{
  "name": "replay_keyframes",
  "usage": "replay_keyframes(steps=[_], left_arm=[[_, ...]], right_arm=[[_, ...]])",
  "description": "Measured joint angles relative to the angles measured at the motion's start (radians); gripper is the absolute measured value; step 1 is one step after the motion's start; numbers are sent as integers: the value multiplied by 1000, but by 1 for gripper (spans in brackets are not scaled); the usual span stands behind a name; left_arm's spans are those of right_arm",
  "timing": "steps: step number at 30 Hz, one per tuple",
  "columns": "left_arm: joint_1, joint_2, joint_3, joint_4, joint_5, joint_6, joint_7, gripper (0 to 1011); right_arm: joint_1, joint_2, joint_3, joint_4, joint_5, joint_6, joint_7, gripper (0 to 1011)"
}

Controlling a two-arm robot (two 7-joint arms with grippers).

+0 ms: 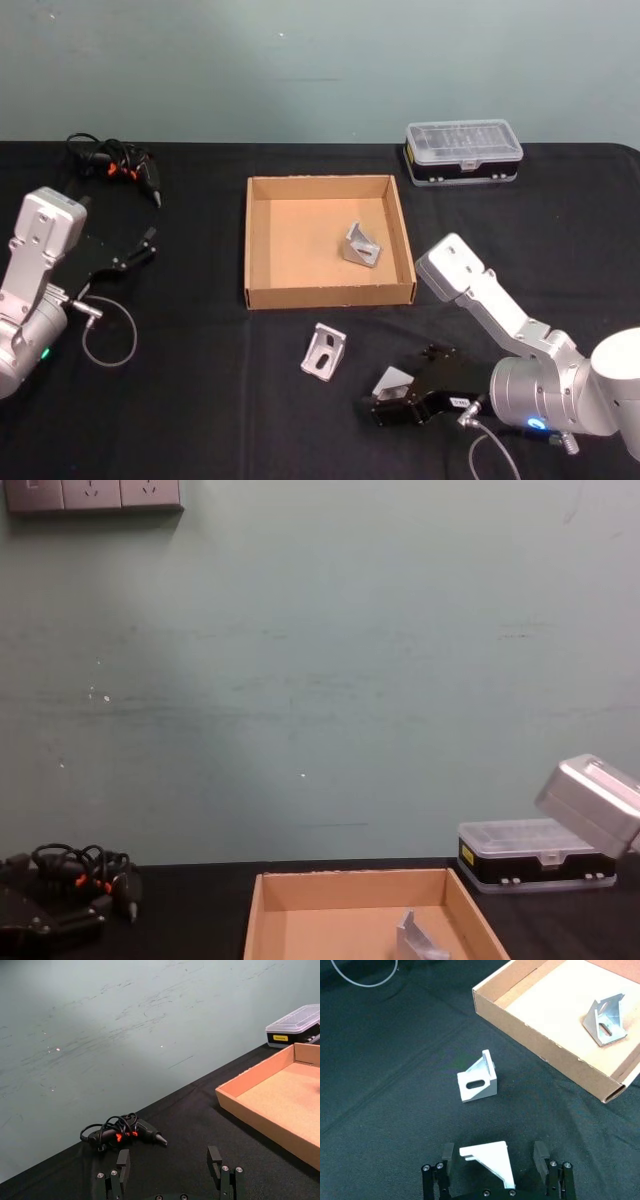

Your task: Use one hand to pick up the angle iron from the table and place it into the box.

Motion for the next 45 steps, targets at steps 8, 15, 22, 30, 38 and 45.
replay_keyframes(steps=[8,15,22,30,38,45], left_arm=[[0,0,0,0,0,0,0,1011],[0,0,0,0,0,0,0,1011],[0,0,0,0,0,0,0,1011],[0,0,0,0,0,0,0,1011],[0,0,0,0,0,0,0,1011],[0,0,0,0,0,0,0,1011]], right_arm=[[-1,2,0,-2,2,0,-1,885],[-1,2,0,-3,3,0,-1,707],[-1,3,0,-4,4,0,-1,539],[-1,3,0,-5,5,1,-2,539],[-1,4,0,-5,5,2,-2,539],[-3,8,10,-32,3,-7,18,538]])
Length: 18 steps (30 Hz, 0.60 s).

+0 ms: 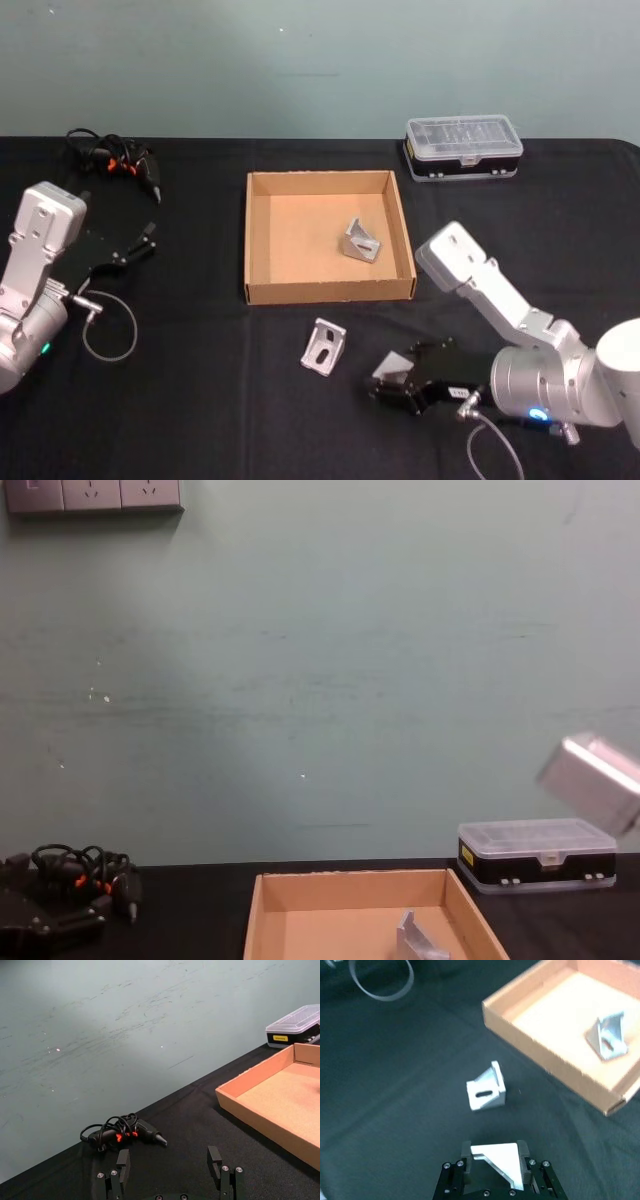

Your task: Use one hand to pick up the angle iron from the table and place it into the box.

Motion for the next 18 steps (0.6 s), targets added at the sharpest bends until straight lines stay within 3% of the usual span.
replay_keyframes(steps=[5,9,18], left_arm=[[0,0,0,0,0,0,0,1011],[0,0,0,0,0,0,0,1011],[0,0,0,0,0,0,0,1011]], right_arm=[[19,-1,12,-34,7,-2,22,538],[65,-7,6,-36,6,2,41,538],[242,-54,-48,74,-4,31,102,538]])
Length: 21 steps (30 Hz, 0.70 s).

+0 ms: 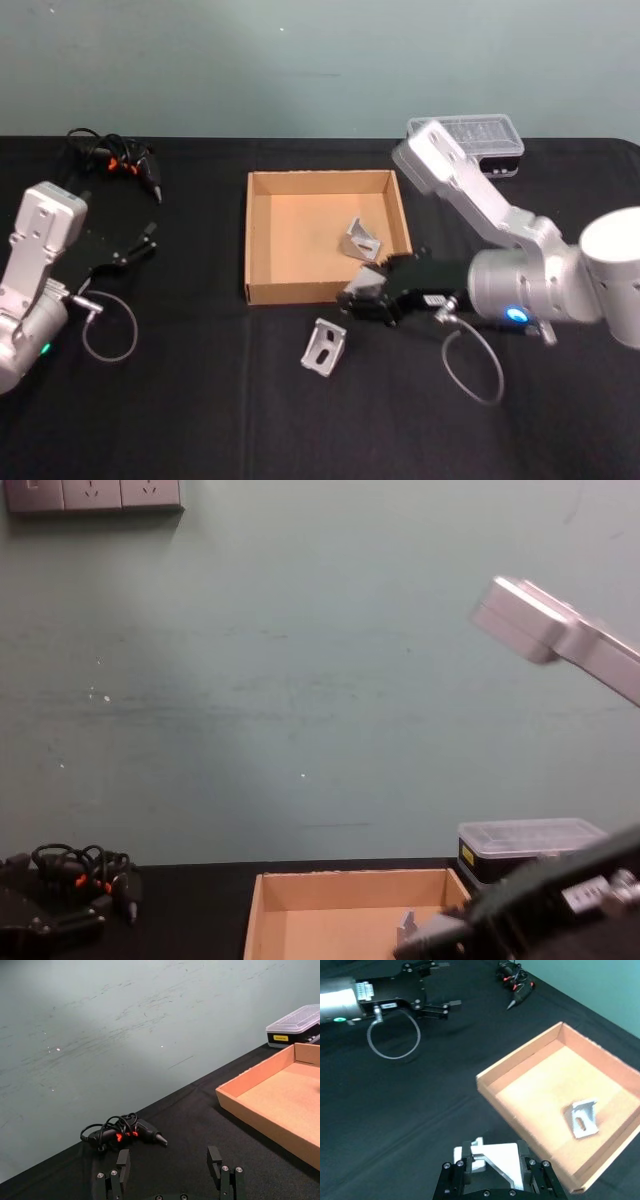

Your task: Use one hand to pick up the angle iron from the table and place it into the box.

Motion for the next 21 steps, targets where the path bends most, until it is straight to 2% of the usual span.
replay_keyframes(steps=[5,7,10,15,21], left_arm=[[0,0,0,0,0,0,0,1011],[0,0,0,0,0,0,0,1011],[0,0,0,0,0,0,0,1011],[0,0,0,0,0,0,0,1011],[0,0,0,0,0,0,0,1011]], right_arm=[[113,-46,-43,111,-18,4,23,538],[125,-53,-46,128,-19,3,25,539],[182,-87,-61,211,-29,-12,31,538],[234,-126,-71,307,-45,-42,29,538],[266,-179,-58,417,-61,-78,-7,538]])
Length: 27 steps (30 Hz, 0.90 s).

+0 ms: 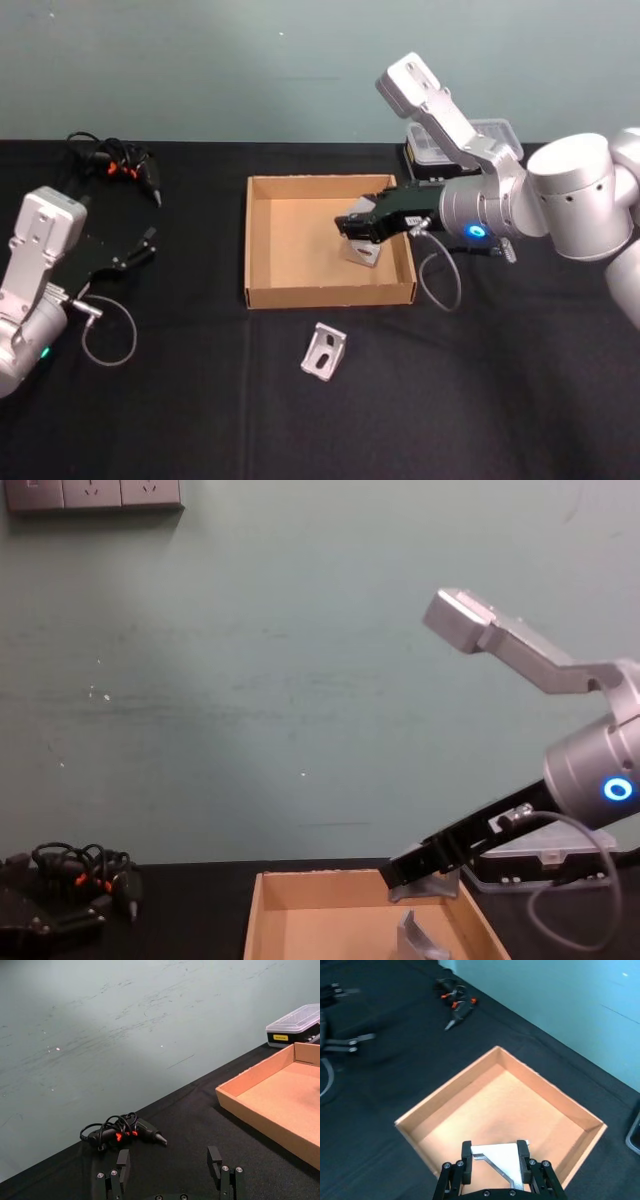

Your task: Use one hand to pick up the angle iron from the table and place it into the box.

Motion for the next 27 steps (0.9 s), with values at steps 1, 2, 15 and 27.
replay_keyframes(steps=[1,2,15,27], left_arm=[[0,0,0,0,0,0,0,1011],[0,0,0,0,0,0,0,1011],[0,0,0,0,0,0,0,1011],[0,0,0,0,0,0,0,1011]], right_arm=[[1,-8,3,13,-1,-4,-6,538],[2,-14,7,26,-2,-7,-11,538],[21,-115,61,205,-29,-96,-90,538],[62,-181,88,343,-55,-130,-105,538]])
